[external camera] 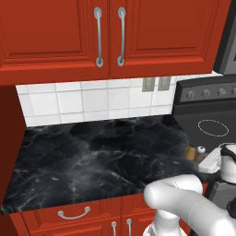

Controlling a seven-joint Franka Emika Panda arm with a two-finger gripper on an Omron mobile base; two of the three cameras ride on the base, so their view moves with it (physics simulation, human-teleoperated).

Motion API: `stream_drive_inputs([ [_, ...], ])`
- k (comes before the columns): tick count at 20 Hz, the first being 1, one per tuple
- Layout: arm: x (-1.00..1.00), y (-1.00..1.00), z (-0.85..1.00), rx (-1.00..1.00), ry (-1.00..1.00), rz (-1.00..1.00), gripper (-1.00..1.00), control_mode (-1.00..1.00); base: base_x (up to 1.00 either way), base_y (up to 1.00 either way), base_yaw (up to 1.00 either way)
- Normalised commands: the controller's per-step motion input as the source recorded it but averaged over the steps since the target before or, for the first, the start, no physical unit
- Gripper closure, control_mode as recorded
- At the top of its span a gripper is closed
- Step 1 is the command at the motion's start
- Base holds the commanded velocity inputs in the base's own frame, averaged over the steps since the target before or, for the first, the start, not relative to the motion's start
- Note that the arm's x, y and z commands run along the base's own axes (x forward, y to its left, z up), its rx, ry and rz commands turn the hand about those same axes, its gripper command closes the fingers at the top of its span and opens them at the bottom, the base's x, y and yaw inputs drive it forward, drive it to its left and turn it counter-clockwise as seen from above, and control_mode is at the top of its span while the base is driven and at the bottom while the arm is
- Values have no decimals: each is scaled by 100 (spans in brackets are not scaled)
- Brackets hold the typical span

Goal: Take 2 condiments from the cabinet and move them on the counter near the stove.Make sure the condiments are lined up with each other, next to each other.

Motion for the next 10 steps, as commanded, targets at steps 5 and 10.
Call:
stream_drive_inputs([
  [5,0,15,-7,0,0,5,-100,-100,0,0,0],
  [10,0,7,-1,0,0,7,-100,-100,0,0,0],
])
